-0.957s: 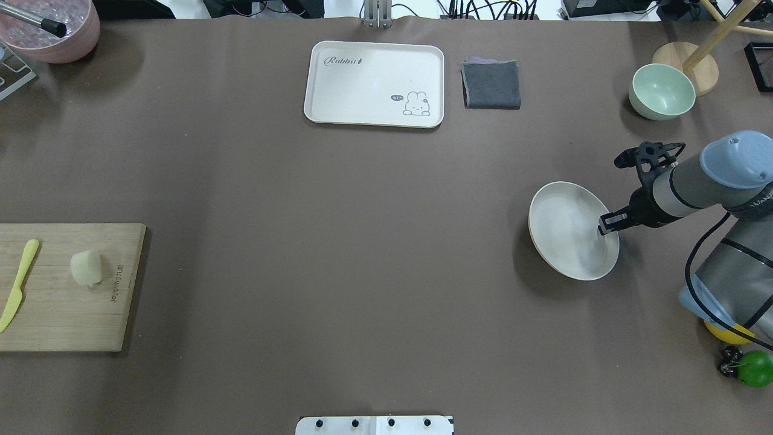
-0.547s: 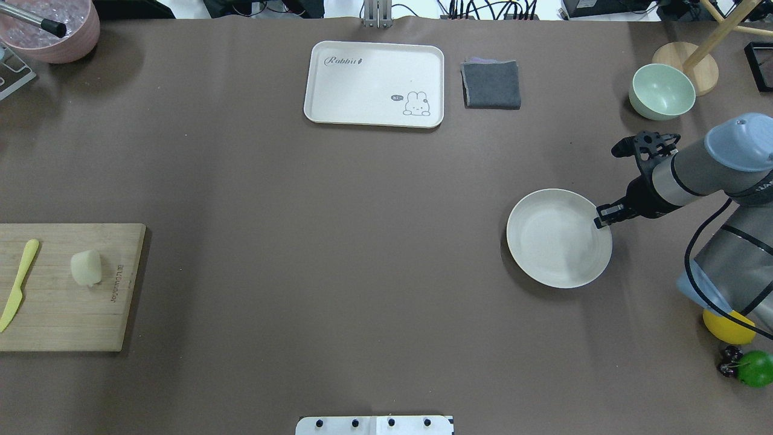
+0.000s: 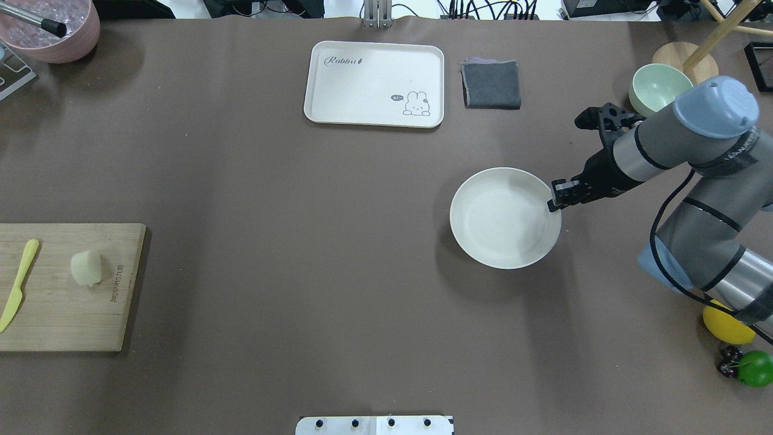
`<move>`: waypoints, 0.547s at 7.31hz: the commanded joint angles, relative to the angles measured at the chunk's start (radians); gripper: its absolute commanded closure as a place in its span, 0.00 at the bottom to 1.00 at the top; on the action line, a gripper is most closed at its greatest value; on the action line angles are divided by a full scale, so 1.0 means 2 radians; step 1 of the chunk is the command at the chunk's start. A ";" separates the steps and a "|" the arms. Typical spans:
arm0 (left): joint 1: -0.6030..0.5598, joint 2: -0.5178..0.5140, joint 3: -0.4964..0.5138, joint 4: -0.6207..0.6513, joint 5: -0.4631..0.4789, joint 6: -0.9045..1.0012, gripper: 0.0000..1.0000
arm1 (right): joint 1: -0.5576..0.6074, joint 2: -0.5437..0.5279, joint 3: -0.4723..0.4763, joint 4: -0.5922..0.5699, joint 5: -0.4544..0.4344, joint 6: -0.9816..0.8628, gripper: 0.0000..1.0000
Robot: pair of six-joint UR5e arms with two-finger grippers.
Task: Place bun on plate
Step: 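Hook the white plate rim with the right gripper and drag it toward the table center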
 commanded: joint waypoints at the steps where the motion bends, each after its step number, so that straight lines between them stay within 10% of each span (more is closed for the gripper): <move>1: 0.049 -0.011 -0.009 -0.018 0.003 -0.068 0.02 | -0.068 0.068 -0.016 0.000 -0.026 0.080 1.00; 4: 0.177 -0.017 -0.012 -0.149 0.026 -0.307 0.02 | -0.110 0.118 -0.048 -0.005 -0.064 0.116 1.00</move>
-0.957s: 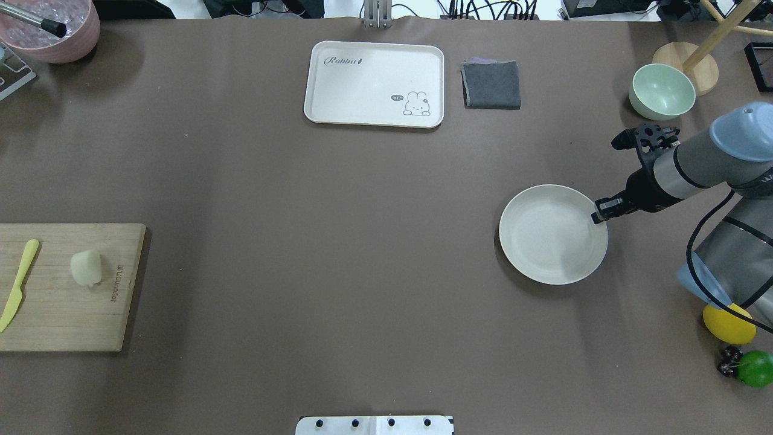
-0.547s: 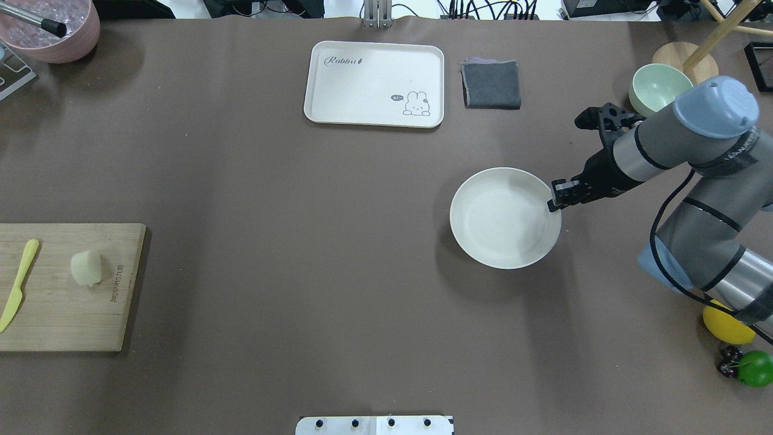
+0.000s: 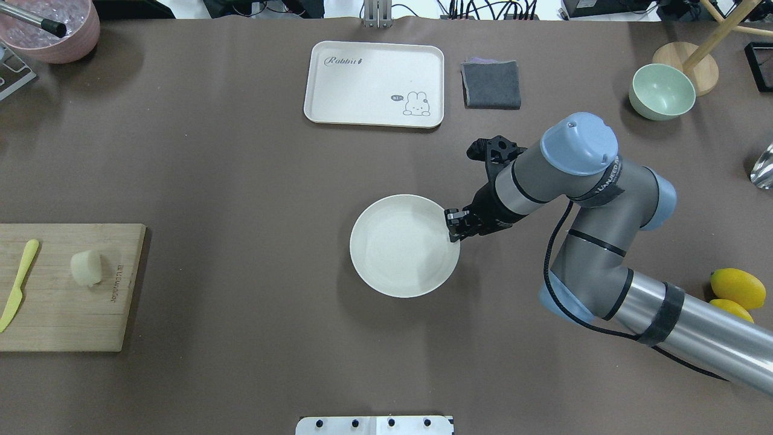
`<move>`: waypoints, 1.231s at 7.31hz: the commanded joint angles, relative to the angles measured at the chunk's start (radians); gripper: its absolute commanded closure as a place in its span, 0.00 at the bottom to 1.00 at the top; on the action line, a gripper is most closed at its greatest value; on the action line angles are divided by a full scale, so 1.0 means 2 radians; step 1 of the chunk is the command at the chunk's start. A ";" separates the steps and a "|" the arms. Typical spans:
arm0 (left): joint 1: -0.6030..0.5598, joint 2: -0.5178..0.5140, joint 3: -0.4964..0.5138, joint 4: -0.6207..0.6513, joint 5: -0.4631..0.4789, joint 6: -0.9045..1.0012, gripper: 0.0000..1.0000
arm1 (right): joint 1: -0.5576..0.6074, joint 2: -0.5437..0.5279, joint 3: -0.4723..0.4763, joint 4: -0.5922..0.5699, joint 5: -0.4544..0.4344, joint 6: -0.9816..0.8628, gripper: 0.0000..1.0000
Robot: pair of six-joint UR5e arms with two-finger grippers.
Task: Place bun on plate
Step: 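Reach the left gripper to the pale bun while the right holds the plate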
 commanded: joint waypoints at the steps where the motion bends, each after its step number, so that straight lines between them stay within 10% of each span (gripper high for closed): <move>1: 0.104 -0.005 -0.002 -0.090 0.053 -0.161 0.02 | -0.030 0.043 -0.044 0.003 -0.027 0.019 1.00; 9: 0.305 -0.005 0.008 -0.155 0.193 -0.402 0.03 | -0.048 0.065 -0.062 0.004 -0.043 0.049 1.00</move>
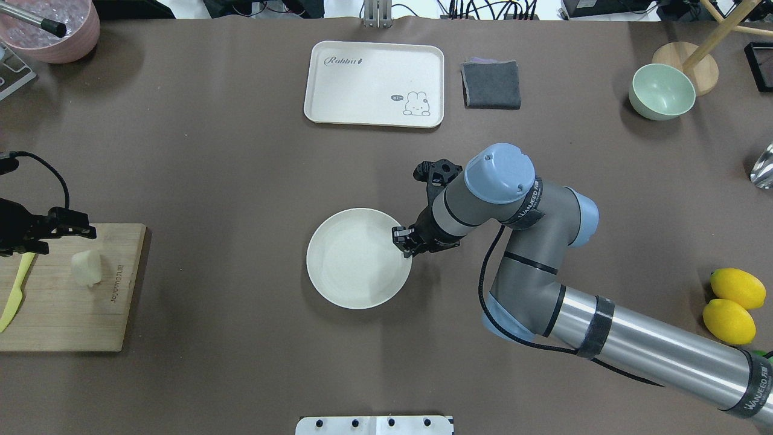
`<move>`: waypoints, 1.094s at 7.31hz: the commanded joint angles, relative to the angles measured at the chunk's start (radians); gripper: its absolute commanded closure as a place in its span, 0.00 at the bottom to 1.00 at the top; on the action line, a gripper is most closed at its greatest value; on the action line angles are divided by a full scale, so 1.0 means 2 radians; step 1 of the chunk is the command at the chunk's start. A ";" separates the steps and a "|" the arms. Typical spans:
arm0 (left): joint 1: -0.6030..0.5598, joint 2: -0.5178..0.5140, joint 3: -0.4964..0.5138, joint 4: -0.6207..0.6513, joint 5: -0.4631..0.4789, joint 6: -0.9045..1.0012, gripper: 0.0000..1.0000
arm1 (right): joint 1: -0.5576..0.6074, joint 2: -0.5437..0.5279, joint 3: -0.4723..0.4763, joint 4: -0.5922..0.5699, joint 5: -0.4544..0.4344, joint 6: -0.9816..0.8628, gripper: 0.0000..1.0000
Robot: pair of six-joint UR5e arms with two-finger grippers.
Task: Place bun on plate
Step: 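Reach the left gripper to the pale bun while the right holds the plate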
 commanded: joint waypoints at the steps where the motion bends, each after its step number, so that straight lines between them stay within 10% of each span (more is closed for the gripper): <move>1: 0.025 0.000 0.004 -0.004 0.018 -0.016 0.03 | -0.002 0.002 -0.001 0.001 0.000 0.002 1.00; 2: 0.035 -0.001 0.009 -0.004 0.021 -0.021 0.03 | -0.003 0.002 0.000 0.002 -0.001 0.002 0.08; 8: 0.062 0.003 0.024 -0.005 0.041 -0.039 0.24 | -0.004 0.001 0.003 0.009 -0.004 0.002 0.00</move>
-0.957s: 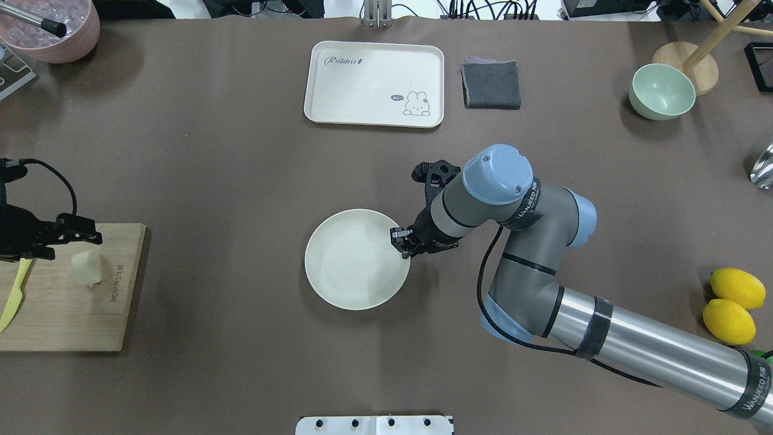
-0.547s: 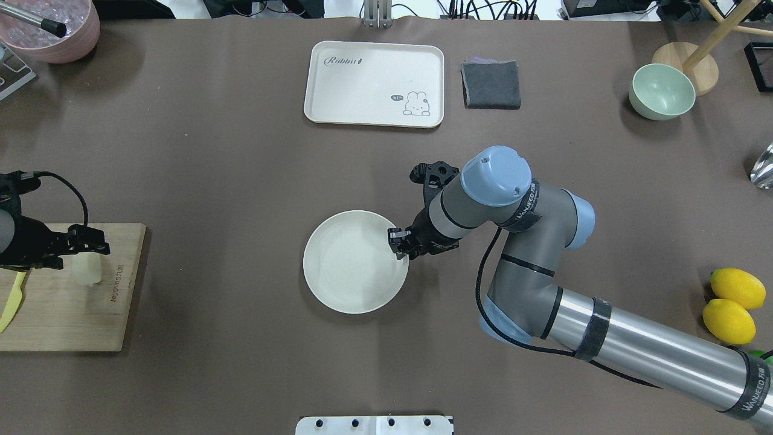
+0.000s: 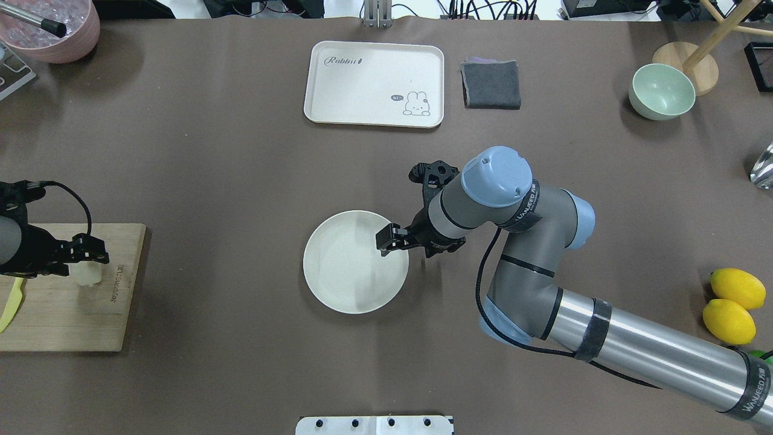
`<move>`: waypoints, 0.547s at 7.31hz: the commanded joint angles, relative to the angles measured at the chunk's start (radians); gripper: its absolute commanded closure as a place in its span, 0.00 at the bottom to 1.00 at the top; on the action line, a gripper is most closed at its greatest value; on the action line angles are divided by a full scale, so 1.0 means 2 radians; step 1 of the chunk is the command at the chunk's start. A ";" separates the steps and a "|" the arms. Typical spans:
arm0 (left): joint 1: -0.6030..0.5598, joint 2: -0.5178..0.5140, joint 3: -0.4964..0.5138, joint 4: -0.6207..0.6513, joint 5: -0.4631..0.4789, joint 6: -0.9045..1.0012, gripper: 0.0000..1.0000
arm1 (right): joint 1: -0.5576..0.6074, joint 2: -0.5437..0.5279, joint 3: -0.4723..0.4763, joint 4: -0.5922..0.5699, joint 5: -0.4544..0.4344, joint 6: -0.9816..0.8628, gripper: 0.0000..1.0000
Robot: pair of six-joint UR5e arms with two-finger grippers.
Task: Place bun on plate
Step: 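Reach the left gripper to the pale bun while the right holds the plate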
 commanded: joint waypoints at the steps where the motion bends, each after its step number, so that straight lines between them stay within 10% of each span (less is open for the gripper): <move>1: 0.017 0.001 0.002 0.000 0.008 -0.011 0.36 | 0.000 0.000 0.000 0.000 0.000 0.000 0.00; 4: 0.017 0.002 -0.006 0.001 0.004 -0.011 0.70 | 0.000 0.001 0.002 0.001 0.001 0.000 0.00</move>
